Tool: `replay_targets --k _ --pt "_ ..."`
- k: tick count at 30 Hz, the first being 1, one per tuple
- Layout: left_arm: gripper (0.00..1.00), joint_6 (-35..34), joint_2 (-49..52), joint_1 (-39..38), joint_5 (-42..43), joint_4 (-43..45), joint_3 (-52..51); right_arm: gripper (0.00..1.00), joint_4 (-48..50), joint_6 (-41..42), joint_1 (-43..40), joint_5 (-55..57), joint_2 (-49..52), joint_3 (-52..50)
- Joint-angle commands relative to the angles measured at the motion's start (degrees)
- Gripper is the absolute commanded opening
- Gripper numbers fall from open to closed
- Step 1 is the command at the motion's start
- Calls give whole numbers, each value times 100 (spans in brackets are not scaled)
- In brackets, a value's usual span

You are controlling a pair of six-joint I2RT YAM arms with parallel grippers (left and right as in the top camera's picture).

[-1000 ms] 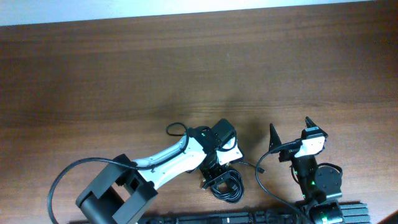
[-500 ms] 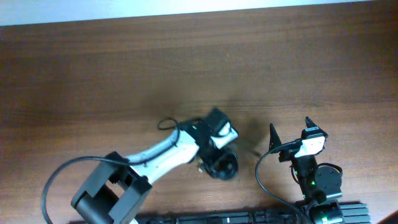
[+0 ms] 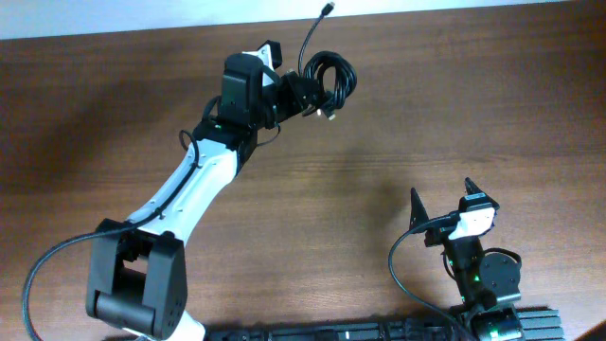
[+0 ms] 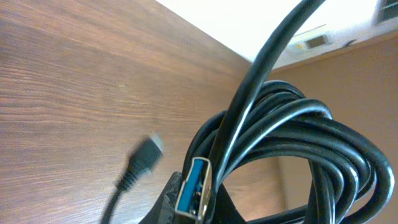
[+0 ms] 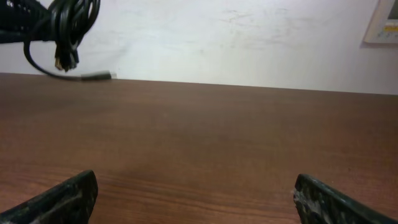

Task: Untangle cables
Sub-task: 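Lift the cable bundle with the left gripper and carry it toward the right gripper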

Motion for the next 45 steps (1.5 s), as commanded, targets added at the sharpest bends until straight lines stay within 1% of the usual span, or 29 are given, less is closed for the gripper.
replay_targets --k 1,3,6,7,8,9,11,13,14,16,17,20,25,28,29,32,34,35,38,39,41,42,45 --pt "0 -466 4 7 378 212 96 99 -24 7 -13 -11 -33 -28" --pt "0 -461 4 7 376 487 96 99 -24 7 -13 -11 -33 -28" --pt "0 -457 4 7 387 1161 96 99 48 7 -13 -15 -33 -28" --pt "0 -317 4 7 474 1410 96 100 68 9 -13 -42 -33 -28" --pt "0 33 4 7 778 1716 96 100 111 11 -13 -59 -33 -28" --pt "0 610 4 7 1362 2074 96 99 188 107 -13 -168 -33 -28" --pt "0 1169 4 0 2085 2337 94 100 407 223 -13 -584 -33 -28" --pt "0 1237 4 2 2406 2354 96 100 691 223 -13 -855 -33 -26" --pt "0 1386 4 2 2638 2365 96 100 831 223 -13 -1034 -33 -13" --pt "0 1609 4 2 2852 2367 96 100 831 223 -13 -1198 -33 94" --pt "0 1740 4 0 2953 2367 94 100 737 223 -13 -1198 -33 157" --pt "0 2218 4 -96 3233 2345 96 100 46 223 -13 -1198 -33 588" --pt "0 2247 4 -177 3158 2321 96 99 -763 219 -13 -1174 42 1427" --pt "0 2249 4 -293 3069 2323 96 100 -1368 186 -13 -1021 341 1982" --pt "0 2247 4 -365 2977 2321 94 100 -1602 173 -13 -977 588 2243" --pt "0 2275 -22 -538 2557 2111 96 100 -1805 175 -13 -1012 1296 2769" --pt "0 2468 -98 -597 2312 1832 96 100 -1974 175 -13 -1047 1722 3067" --pt "0 2623 -186 -627 2079 1543 96 100 -2081 175 -13 -1047 1980 3235" --pt "0 3324 -627 -741 896 398 96 100 -2428 175 -13 -1185 2664 3753" --pt "0 3587 -879 -780 195 -133 96 100 -2566 177 -13 -1314 2959 4046" --pt "0 3727 -1141 -789 -402 -560 96 100 -2597 175 -13 -1661 3217 4325" --pt "0 3980 -1338 -789 -555 -793 96 100 -2575 177 -11 -1989 3342 4470" --pt "0 4693 -1803 -789 -549 -1180 96 100 -2170 223 -11 -2817 3423 4586"
